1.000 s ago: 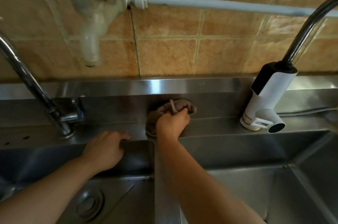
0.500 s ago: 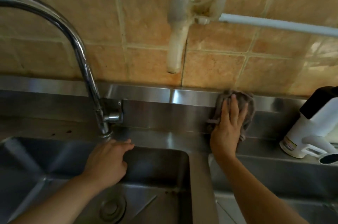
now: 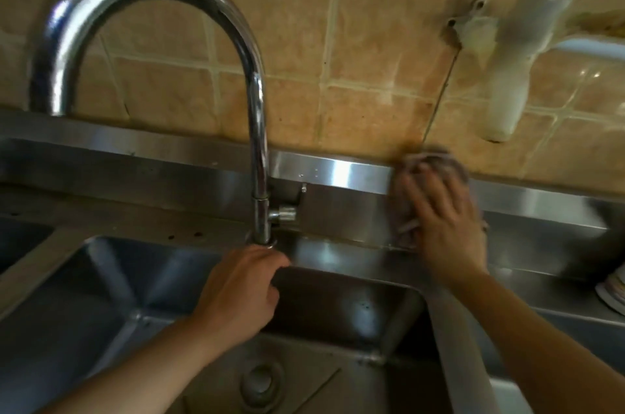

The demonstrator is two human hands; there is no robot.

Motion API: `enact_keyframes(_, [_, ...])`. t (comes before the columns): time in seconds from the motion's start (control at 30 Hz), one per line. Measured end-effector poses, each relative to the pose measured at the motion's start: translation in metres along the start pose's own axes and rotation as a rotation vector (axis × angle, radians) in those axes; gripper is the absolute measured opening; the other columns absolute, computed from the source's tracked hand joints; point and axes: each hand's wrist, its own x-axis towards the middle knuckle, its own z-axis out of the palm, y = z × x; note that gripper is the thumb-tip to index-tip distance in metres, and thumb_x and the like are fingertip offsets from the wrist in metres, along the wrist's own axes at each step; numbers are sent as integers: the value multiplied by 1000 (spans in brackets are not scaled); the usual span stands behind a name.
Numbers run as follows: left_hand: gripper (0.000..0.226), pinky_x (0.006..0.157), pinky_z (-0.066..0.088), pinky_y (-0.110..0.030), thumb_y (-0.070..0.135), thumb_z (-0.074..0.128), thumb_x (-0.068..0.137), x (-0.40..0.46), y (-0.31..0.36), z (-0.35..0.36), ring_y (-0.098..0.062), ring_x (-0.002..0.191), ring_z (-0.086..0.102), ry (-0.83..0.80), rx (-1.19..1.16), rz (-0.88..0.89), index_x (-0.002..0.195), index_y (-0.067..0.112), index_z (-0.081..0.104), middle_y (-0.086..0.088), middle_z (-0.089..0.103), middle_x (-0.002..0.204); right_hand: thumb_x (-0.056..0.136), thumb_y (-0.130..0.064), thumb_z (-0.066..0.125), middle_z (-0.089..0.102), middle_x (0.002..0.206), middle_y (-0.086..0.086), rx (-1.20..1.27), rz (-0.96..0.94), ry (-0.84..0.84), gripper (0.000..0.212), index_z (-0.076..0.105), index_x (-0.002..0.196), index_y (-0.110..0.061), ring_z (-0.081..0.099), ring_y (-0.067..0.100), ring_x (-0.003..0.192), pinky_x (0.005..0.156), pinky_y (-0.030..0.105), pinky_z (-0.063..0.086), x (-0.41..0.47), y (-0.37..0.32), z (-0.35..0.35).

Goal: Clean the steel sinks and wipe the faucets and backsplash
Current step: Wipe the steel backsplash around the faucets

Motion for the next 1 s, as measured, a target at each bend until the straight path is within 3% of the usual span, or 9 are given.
enact_keyframes(0.07, [34,97,33,-18,20,56,88,-5,-21,-9,-2,113,45,68,49,-66,119,34,55,16,54,120,76,-18,58,20,154,7,39,175,27,76,29,147,-18,18,43,139,109,60,21,-5,-4,-3])
enact_keyframes(0.13, [40,98,35,-22,20,55,88,-7,-38,-13,-8,116,47,53,127,-137,127,29,52,12,54,125,73,-11,57,18,154,7,81,180,69,78,30,147,-11,15,48,138,110,56,12,5,-27,2])
enact_keyframes(0.27, [40,92,46,-27,20,56,83,-4,-53,-10,-14,109,58,-20,196,-178,122,27,61,7,64,121,74,-6,67,21,155,5,127,-115,51,82,30,147,-14,16,42,140,114,52,10,48,-90,9])
enact_keyframes(0.43, [21,70,43,-26,27,50,90,8,-49,-21,-18,96,61,-76,306,-182,108,24,62,1,66,101,62,-11,78,32,153,3,98,-349,-80,93,36,145,-19,18,32,142,111,51,12,81,-119,4])
enact_keyframes(0.6, [11,76,49,-32,22,50,91,15,-46,-25,-21,94,60,-128,288,-170,95,20,61,-3,62,97,55,-30,86,22,155,0,-78,-384,-163,109,28,147,-30,18,30,142,115,50,11,66,-72,-7])
enact_keyframes(0.7, [12,76,48,-29,26,51,92,15,-50,-24,-20,95,59,-112,267,-148,97,21,60,-1,61,97,54,-31,88,20,155,2,-88,-303,-164,113,24,147,-31,20,34,140,114,51,15,54,-62,-10])
enact_keyframes(0.8, [13,79,50,-29,30,52,91,17,-52,-22,-17,93,60,-107,261,-132,98,22,61,0,62,95,53,-31,88,18,156,1,-79,-367,-186,116,22,149,-30,18,33,142,113,51,16,67,-67,-9])
enact_keyframes(0.9, [13,79,50,-28,32,52,92,18,-52,-21,-15,90,60,-97,272,-126,96,23,60,3,56,86,61,-29,84,18,158,1,-72,-501,-259,108,22,150,-31,16,34,144,114,47,13,93,-81,-16])
enact_keyframes(1.0, [13,77,45,-27,32,51,92,20,-46,-21,-15,90,59,-80,314,-132,94,22,58,4,48,80,78,-27,70,4,161,-2,-34,-536,-352,93,12,151,-34,0,30,147,116,43,0,108,-96,-20])
